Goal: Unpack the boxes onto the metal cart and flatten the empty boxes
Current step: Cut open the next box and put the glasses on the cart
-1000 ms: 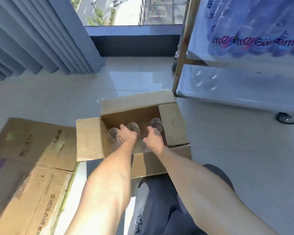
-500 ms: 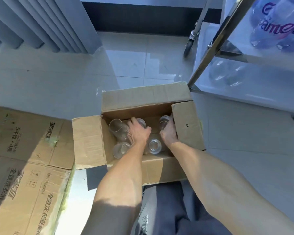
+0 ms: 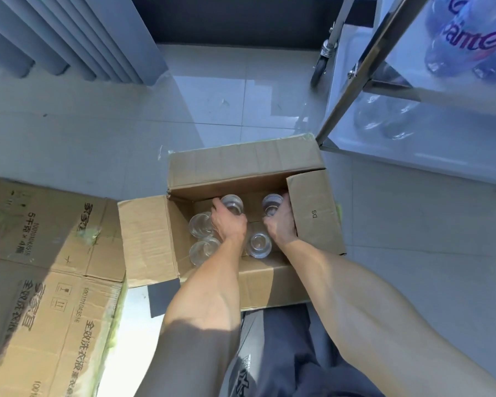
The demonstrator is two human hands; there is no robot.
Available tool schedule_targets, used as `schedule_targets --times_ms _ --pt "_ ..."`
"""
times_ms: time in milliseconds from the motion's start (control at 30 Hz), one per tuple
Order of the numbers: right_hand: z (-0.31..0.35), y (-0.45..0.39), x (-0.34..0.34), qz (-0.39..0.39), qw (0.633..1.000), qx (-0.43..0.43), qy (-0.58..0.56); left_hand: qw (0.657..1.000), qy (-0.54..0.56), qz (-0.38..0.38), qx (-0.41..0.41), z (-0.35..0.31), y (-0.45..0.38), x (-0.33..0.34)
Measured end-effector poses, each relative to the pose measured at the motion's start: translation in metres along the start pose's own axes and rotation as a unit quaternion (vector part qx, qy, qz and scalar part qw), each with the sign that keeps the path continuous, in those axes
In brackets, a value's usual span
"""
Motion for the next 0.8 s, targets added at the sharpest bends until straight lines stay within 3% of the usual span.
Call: schedule_targets --times_ms 233,500,667,800 --pt "0.023 0.031 -0.022 -0.071 0.995 -0.018 0.075 0.998 0.048 -0.03 0.029 -0.011 0.025 -0.026" --pt "0.032 0.082 -0.036 -0.14 0.985 -0.096 0.013 0.987 0.14 -0.064 0.052 -0.023 0.086 -0.059" --pt "0.033 0.138 -0.073 -0.258 0.945 -0.172 -0.104 0.953 0.275 -0.115 0.045 -0.028 0.151 -0.09" --pt "0.021 0.187 -0.117 -0.318 0.912 -0.23 -0.122 0.914 0.344 -0.173 0.124 -0.031 0.2 -0.115"
Point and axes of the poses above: each hand's wrist, its own y-axis away from the middle knuckle, its own x-axis out of the palm, z = x × y, the point moved 4 cm from there along -y, towards the middle knuckle
